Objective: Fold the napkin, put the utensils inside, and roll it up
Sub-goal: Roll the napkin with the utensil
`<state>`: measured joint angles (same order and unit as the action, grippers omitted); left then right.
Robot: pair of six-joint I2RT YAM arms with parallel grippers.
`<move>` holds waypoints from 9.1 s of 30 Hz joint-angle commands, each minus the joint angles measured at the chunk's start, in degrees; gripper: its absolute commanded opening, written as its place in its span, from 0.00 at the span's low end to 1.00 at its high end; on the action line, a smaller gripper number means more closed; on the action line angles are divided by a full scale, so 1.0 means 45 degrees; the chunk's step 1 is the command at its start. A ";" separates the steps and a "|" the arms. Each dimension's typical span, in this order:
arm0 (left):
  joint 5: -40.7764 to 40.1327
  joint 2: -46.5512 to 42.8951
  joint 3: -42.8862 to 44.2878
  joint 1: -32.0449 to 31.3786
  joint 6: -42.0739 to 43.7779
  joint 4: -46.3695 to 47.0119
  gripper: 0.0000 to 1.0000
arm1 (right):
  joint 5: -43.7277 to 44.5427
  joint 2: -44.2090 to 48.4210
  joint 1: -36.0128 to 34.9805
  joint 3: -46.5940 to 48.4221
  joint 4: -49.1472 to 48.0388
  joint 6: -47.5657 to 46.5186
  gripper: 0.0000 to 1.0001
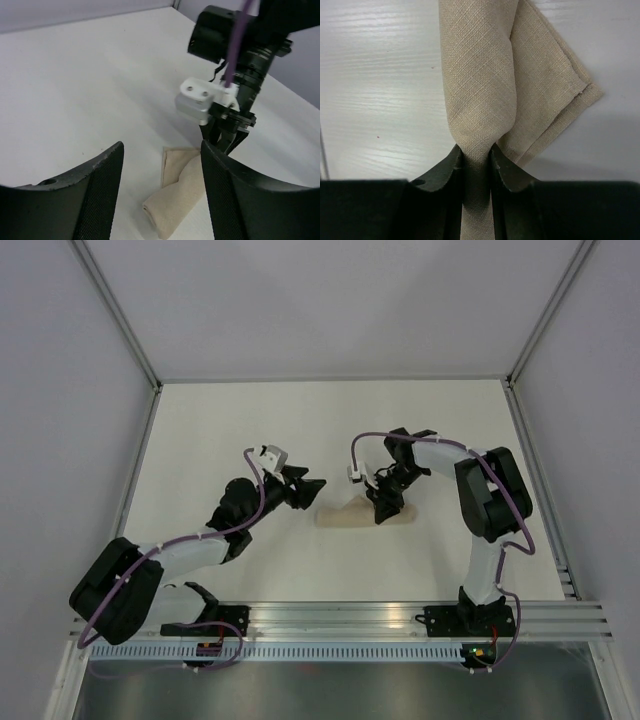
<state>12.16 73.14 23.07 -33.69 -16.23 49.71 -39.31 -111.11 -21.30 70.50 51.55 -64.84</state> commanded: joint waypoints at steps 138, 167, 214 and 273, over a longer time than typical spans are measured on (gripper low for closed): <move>0.6634 0.9548 1.3137 0.0825 0.1831 -1.4116 0.49 | 0.4029 0.5317 -0.1243 -0.6332 -0.5794 0.2045 0.18; -0.3460 -0.0492 0.2632 -0.0732 -0.5725 -1.0112 0.44 | 0.2740 0.0708 -0.1146 -0.2055 -0.2570 0.5482 0.11; -1.0554 0.5269 0.2900 -0.5423 -1.0963 -0.4307 0.55 | -0.0327 -0.1969 -0.0443 0.0310 -0.1983 0.9370 0.10; -0.0087 1.0539 1.3054 -0.0209 0.0519 -1.4229 0.41 | -0.0425 0.1800 0.2623 0.0896 -0.1670 0.8315 0.68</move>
<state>7.14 116.86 77.58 -35.94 -21.61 -6.61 -41.67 -105.89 -10.20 73.21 44.62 -26.87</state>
